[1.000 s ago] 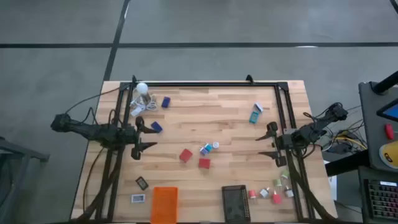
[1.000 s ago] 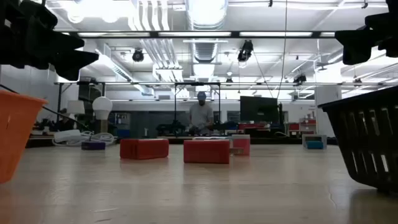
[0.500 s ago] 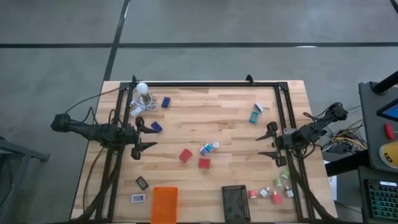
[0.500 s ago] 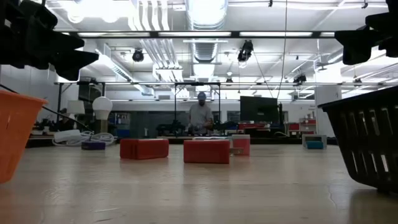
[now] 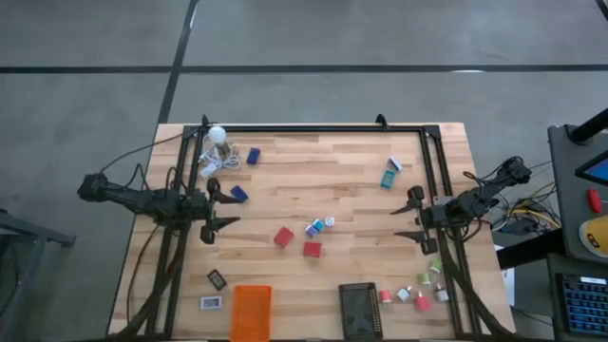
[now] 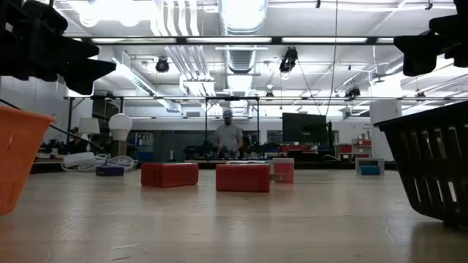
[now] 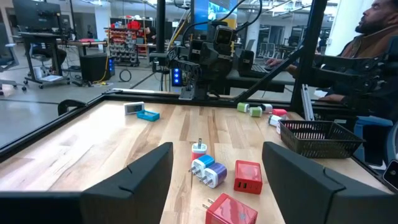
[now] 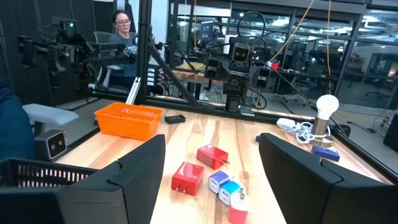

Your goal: Pick & Place Office items

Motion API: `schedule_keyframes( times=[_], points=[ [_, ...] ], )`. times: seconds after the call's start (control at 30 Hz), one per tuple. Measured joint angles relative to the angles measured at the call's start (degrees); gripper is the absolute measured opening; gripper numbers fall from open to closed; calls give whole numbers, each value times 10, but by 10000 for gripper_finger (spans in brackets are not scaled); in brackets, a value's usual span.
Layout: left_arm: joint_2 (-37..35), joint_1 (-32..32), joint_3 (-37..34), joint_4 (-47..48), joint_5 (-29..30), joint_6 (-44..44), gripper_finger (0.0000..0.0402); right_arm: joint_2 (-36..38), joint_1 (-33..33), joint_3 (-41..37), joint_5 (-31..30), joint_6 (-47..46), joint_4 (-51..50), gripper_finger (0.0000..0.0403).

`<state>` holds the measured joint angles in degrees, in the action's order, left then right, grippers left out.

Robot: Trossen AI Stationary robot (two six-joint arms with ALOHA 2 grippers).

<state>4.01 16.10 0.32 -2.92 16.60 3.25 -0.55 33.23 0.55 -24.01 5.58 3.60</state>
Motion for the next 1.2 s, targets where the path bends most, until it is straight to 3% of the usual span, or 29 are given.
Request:
schedule_keyframes(
  times=[0.47,0.77,1.0,1.2],
  points=[
    [0,0,0,0,0,0,253,0,0,0,0,9,0,268],
    [0,0,0,0,0,0,253,0,0,0,-1,16,0,257],
    [0,0,0,0,0,0,253,0,0,0,5,-169,19,251],
    [0,0,0,0,0,0,253,0,0,0,0,-112,116,256]
  ],
)
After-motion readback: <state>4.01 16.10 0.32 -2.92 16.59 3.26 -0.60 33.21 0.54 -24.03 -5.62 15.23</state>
